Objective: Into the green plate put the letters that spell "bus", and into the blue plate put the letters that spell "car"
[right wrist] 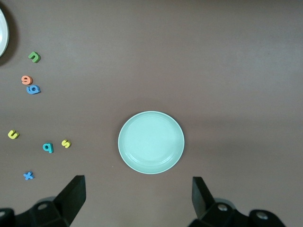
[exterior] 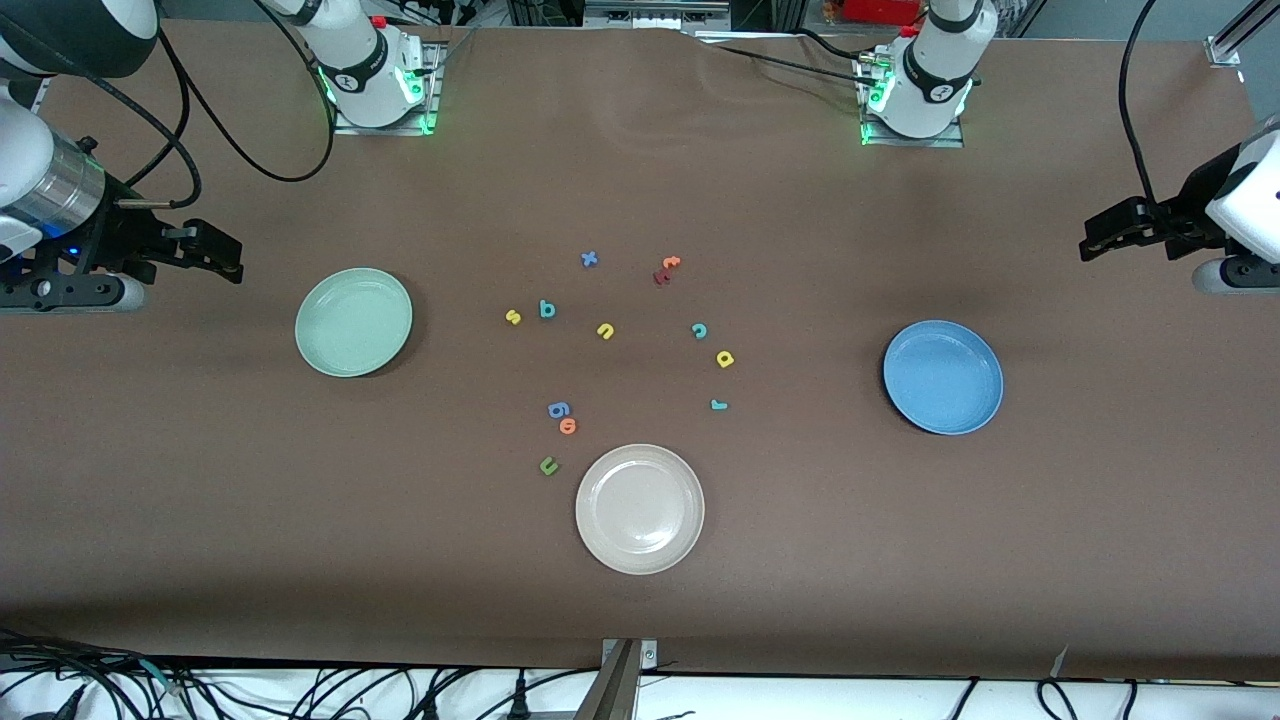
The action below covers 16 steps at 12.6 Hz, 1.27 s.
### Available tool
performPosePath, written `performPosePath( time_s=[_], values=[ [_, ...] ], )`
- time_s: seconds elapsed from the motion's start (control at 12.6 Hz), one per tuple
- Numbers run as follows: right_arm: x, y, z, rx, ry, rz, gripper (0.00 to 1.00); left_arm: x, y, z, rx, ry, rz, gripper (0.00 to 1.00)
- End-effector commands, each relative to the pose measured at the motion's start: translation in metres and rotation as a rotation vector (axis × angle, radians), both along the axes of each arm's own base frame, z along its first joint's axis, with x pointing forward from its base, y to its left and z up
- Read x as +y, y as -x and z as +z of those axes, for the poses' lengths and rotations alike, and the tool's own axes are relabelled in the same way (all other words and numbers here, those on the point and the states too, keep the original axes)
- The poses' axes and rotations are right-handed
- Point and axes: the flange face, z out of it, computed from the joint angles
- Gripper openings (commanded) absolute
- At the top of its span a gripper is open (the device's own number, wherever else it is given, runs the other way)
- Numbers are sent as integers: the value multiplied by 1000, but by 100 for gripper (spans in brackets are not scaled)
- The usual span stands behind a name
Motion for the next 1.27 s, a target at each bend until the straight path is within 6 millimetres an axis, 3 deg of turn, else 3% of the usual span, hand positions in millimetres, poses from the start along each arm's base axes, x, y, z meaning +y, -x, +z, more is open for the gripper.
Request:
performPosePath(
  time_s=[0.0,0.32,0.63,0.87,1.19],
  values=[
    [-1,5,0,6,-7,-8,99,0,0,0,-7,7,-19,100],
    [6,6,-4,22,-1,-97,99,0,0,0,-7,7,-19,100],
    [47,7,-22,50,8,-147,96,-1,0,0,-5,8,-17,100],
    [84,10,-35,62,26,-196,97,-2,-11,-25,38,4,-22,100],
    [127,20,-60,84,56,-286,98,-27,-22,-58,96,0,-63,100]
  ],
)
